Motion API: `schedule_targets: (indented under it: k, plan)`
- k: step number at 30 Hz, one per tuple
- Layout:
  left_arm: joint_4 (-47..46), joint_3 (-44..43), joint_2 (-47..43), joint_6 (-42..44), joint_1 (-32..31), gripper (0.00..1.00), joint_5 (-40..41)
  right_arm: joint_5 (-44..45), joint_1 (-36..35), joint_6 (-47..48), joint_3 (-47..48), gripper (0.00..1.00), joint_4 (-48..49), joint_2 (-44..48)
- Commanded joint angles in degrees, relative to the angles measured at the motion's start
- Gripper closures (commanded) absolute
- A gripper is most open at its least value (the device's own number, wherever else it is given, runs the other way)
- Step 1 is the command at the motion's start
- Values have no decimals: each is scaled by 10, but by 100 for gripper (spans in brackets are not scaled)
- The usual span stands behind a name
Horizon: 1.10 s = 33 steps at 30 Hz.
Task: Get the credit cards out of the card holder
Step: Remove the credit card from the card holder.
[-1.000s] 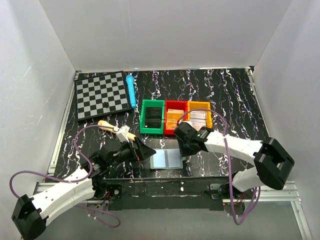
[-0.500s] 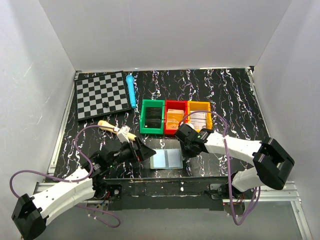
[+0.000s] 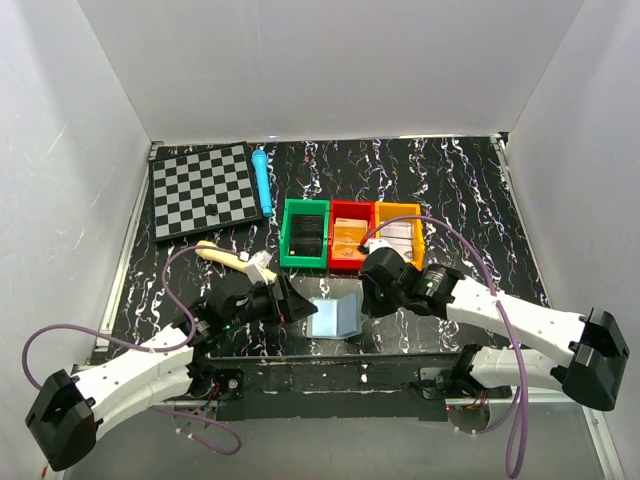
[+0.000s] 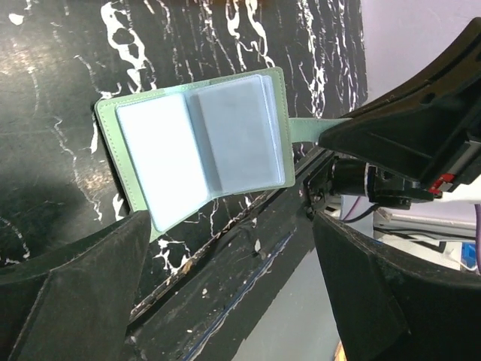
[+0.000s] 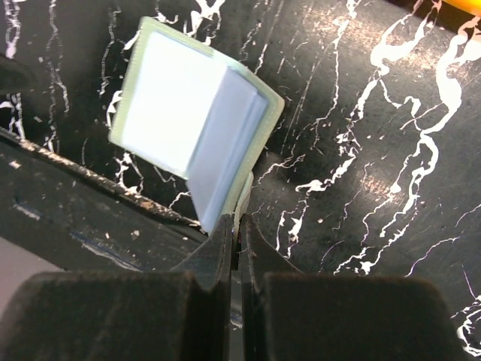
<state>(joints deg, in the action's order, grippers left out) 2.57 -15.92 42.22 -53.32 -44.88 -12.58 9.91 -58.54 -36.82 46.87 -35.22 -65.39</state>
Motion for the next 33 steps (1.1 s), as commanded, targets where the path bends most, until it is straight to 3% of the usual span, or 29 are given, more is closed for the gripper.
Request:
schedule_targets:
  k: [1,9,14,24,28,33]
  plan:
    - [-68,-29,25,8,1,12,-38,-20,-9,14,27,99,-18,18]
    - [-168,-43,115,-13,-18,18,-68,-35,-15,2,-6,99,23,25]
    - [-178,-76,194,-3,-35,43,-66,-28,-15,-2,-11,99,24,22]
    - [-142,-120,273,30,-57,41,-45,-15,-15,8,-7,99,17,40]
    - [-125,-139,300,40,-65,48,-32,-23,-15,11,1,99,19,40]
    - [-114,-158,327,51,-82,50,-22,-26,-15,14,6,99,23,33]
